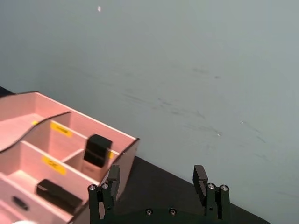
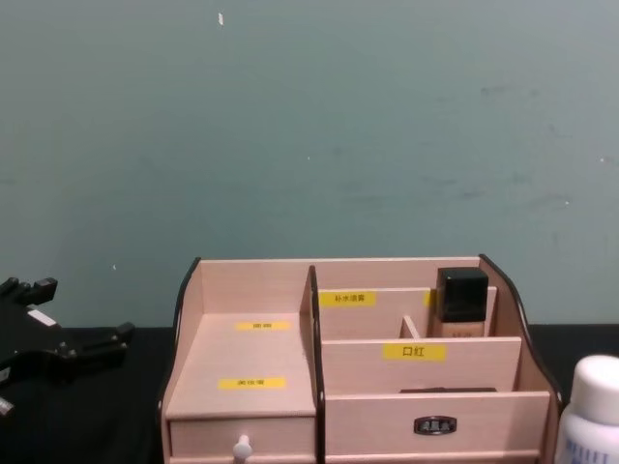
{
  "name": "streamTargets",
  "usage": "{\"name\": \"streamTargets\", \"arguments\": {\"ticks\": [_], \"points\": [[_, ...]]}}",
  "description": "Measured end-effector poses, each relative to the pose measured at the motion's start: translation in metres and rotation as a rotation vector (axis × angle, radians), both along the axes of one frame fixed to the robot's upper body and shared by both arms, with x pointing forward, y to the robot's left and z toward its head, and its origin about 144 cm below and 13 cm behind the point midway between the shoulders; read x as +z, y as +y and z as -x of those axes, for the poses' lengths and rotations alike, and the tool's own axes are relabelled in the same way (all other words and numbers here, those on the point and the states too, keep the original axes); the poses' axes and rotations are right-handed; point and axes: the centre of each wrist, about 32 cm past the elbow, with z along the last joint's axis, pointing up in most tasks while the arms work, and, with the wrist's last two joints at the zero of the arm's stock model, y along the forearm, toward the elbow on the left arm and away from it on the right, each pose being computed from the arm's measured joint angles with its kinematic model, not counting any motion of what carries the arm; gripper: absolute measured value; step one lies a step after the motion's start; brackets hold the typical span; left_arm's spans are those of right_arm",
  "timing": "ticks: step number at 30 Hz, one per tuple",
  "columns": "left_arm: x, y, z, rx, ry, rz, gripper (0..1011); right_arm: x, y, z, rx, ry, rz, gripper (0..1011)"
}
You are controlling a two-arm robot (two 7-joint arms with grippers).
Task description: Pick up the facial cleanser and watermelon frost from the table and place them into the tiered storage box.
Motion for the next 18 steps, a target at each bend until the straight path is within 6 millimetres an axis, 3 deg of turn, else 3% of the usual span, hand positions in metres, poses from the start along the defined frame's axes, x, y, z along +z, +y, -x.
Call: {"name": "streamTargets", "arguments": {"ticks": [11,18], "points": [[0.0,0.0,0.0,0.0,0.0,0.0,1010,0.027,0.001,0.053,0.09,0.049,-0.01,1003],[0.0,0.0,0.0,0.0,0.0,0.0,1010,0.029,0.008,0.079,0.141,0.136,-0.031,1002]]}}
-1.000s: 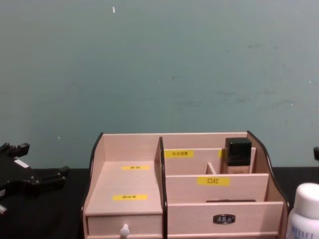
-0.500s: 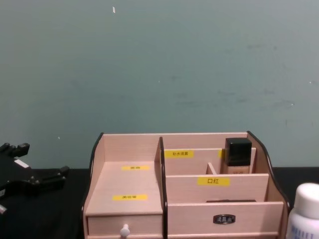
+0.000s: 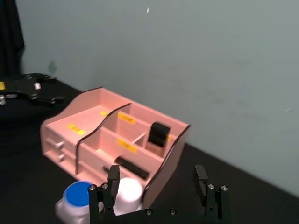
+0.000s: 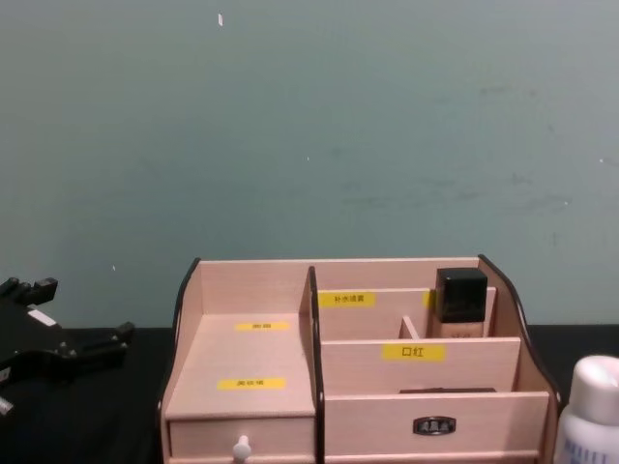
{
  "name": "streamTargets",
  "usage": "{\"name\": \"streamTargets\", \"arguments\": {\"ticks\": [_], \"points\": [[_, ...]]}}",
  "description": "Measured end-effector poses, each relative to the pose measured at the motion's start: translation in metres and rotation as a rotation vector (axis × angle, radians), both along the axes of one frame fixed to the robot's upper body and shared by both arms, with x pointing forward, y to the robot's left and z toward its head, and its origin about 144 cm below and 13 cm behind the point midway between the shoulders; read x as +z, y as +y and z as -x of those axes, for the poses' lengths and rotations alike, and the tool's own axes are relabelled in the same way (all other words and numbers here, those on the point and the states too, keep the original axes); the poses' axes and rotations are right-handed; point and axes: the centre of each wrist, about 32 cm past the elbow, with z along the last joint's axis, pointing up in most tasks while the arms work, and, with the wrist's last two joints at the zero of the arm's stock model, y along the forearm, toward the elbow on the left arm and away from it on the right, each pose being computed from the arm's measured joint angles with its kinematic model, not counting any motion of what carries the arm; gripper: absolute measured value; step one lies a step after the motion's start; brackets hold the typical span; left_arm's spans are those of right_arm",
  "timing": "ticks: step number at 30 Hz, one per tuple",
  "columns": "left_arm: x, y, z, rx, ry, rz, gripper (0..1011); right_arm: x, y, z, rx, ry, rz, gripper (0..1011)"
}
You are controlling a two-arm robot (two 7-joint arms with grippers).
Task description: Pick up the facial cleanser and watermelon frost from the table and place them into the tiered storage box.
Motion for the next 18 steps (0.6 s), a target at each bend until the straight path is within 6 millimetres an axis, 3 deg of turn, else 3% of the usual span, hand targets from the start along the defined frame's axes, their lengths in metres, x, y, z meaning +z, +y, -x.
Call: {"name": "streamTargets", "arguments": {"ticks": [8,18], "points": [[0.0,0.0,0.0,0.0,0.0,0.0,1009,-0.009,0.005,0.007,0.035,0.105,-0.025,1003],[0.0,0.0,0.0,0.0,0.0,0.0,1010,-0.026,0.008,-0.002,0.055,0.215,-0.042,1002]]}}
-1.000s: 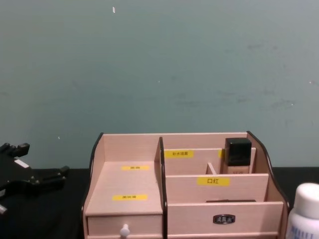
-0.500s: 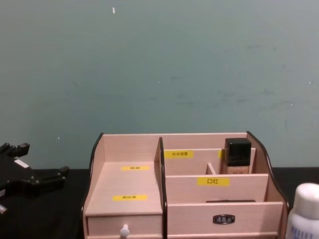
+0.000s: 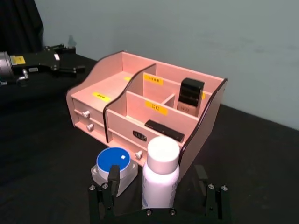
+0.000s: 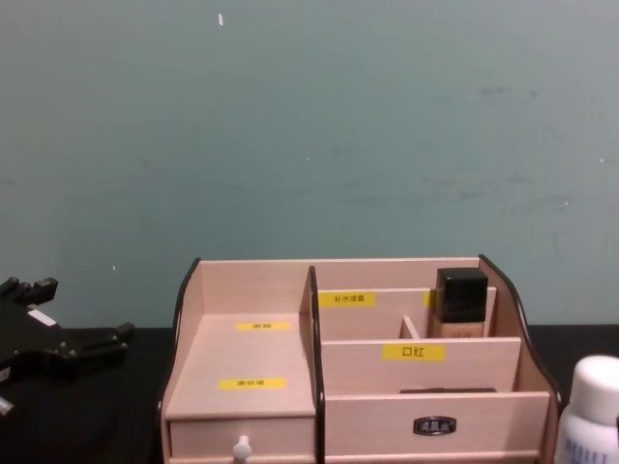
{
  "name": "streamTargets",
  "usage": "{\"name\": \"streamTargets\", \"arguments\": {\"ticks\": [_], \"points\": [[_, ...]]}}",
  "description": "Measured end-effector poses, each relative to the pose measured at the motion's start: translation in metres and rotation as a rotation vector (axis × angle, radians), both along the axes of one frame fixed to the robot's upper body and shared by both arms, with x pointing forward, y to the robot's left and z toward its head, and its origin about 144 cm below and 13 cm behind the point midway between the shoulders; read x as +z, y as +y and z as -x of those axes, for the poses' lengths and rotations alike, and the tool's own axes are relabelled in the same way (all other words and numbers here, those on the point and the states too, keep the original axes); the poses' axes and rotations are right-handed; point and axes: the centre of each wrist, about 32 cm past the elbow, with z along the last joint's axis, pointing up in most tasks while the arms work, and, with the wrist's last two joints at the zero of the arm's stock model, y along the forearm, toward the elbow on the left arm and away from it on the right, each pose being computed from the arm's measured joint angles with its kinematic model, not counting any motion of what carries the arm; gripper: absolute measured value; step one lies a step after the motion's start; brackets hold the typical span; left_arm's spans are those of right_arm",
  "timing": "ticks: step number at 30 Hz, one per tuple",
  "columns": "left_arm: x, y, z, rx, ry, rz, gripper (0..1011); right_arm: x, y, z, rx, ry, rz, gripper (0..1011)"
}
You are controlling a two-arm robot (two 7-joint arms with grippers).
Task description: Pick up the facial cleanser and watermelon frost from the table and place them into the tiered storage box.
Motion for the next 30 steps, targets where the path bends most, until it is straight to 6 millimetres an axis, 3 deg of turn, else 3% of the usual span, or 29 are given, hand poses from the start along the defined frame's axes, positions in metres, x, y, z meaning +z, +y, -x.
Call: {"name": "streamTargets", "arguments": {"ticks": [30], "points": [[0.0,0.0,0.0,0.0,0.0,0.0,1010,-0.036,0.009,-0.04,0.022,0.057,0.003,1003]]}}
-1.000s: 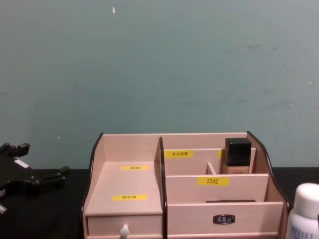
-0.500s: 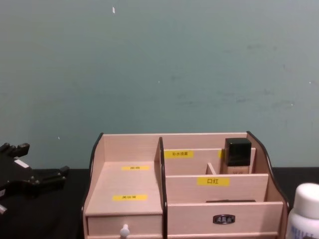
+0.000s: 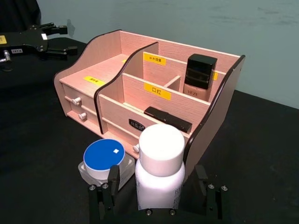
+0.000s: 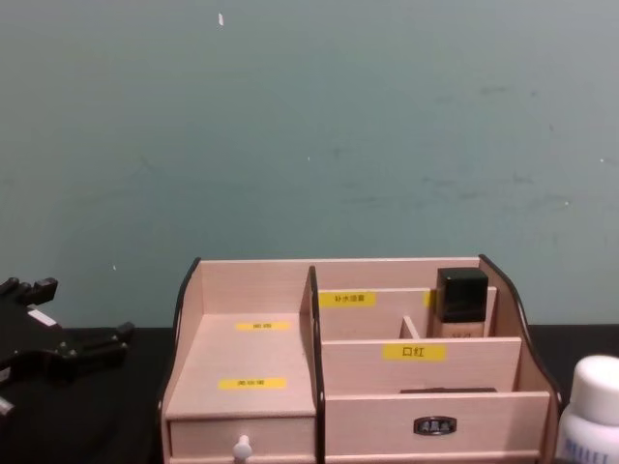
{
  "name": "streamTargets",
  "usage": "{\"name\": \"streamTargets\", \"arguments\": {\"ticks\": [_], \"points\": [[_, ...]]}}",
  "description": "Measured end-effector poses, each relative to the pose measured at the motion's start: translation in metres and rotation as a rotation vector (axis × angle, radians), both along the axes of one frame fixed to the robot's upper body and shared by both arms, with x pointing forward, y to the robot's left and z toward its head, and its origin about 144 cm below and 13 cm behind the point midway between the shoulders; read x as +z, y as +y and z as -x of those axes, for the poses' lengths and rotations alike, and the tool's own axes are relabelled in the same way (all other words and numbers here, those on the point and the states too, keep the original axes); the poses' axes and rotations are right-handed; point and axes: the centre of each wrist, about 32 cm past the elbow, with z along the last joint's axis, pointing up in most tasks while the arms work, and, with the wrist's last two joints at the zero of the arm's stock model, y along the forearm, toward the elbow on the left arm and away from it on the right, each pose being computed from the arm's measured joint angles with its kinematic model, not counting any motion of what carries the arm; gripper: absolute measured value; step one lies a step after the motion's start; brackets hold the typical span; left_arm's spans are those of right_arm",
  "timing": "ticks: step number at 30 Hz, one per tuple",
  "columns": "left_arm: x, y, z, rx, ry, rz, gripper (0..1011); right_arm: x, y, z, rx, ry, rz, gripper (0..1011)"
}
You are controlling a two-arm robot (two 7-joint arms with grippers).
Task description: Pick up the facial cleanser and watermelon frost from the table and place them into the tiered storage box.
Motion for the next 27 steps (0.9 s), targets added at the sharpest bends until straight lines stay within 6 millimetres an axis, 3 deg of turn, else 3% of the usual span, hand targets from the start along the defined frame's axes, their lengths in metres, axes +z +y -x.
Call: {"name": "streamTargets", "arguments": {"ticks": [21,27], "points": [[0.0,0.0,0.0,0.0,0.0,0.0,1010,-0.006,0.006,-0.012,0.017,-0.008,-0.005,1003],[0.0,0.0,0.0,0.0,0.0,0.0,1010,-0.006,0.006,-0.012,0.016,-0.008,-0.005,903]]}}
